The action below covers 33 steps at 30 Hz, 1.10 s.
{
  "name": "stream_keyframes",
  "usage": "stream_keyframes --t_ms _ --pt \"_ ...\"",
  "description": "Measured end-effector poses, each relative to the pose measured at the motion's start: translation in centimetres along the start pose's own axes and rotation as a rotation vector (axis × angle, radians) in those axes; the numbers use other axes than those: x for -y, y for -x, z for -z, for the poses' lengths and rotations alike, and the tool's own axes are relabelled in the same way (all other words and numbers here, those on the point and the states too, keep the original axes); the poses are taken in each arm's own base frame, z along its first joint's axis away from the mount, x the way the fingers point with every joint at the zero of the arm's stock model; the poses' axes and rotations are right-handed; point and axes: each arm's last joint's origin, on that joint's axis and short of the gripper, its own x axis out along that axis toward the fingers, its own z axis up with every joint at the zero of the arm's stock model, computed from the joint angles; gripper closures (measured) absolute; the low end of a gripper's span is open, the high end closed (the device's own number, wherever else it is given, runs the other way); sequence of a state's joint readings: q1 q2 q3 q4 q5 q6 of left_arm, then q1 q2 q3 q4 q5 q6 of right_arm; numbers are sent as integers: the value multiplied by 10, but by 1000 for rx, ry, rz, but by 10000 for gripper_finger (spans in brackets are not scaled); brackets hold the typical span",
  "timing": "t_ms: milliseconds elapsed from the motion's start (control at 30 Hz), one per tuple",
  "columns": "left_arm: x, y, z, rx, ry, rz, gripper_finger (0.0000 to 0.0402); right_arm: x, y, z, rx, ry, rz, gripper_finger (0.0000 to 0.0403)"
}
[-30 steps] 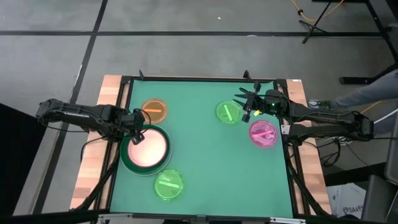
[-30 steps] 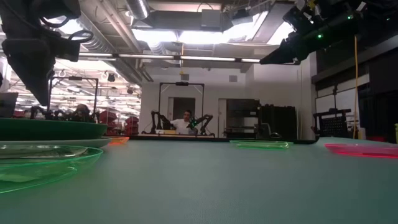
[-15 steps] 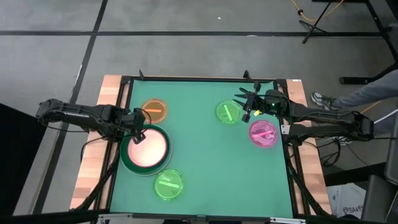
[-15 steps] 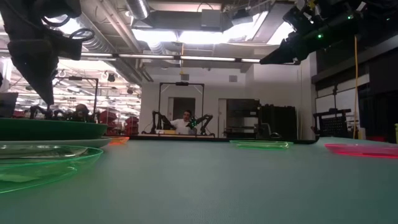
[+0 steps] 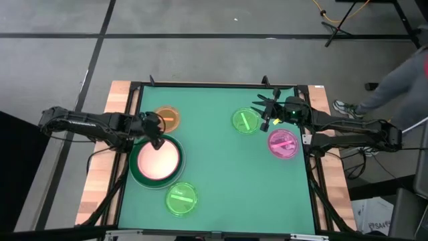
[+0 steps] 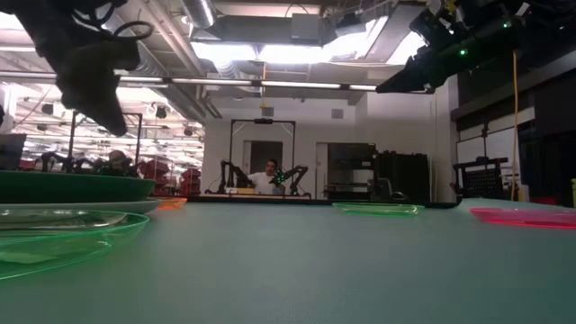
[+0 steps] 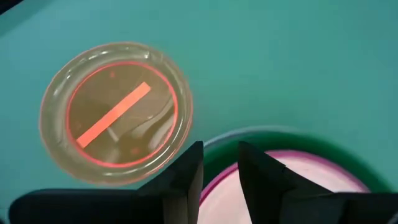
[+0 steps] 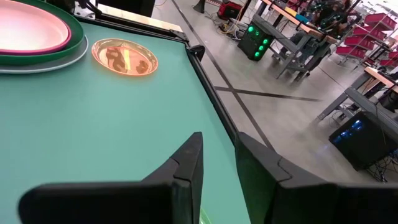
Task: Stack plastic plates
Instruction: Stack the orange plate on top of the light orange plate
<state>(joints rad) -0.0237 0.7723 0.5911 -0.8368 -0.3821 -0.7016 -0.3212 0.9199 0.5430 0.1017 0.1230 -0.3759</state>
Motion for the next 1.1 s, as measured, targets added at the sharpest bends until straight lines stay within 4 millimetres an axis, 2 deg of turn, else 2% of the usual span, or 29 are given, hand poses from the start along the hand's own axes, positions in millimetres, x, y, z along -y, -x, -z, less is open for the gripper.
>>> stream_keyframes --t_ms 300,567,867,1100 --pt "-6 -5 -20 122 173 6 309 0 0 0 0 0 0 319" --pt "-28 -10 -38 207 336 -83 309 0 0 0 0 1 0 319" --pt "-54 -18 -63 283 329 -45 309 0 0 0 0 1 0 319" --pt "-81 -41 -81 274 327 -7 309 0 0 0 -2 1 6 319"
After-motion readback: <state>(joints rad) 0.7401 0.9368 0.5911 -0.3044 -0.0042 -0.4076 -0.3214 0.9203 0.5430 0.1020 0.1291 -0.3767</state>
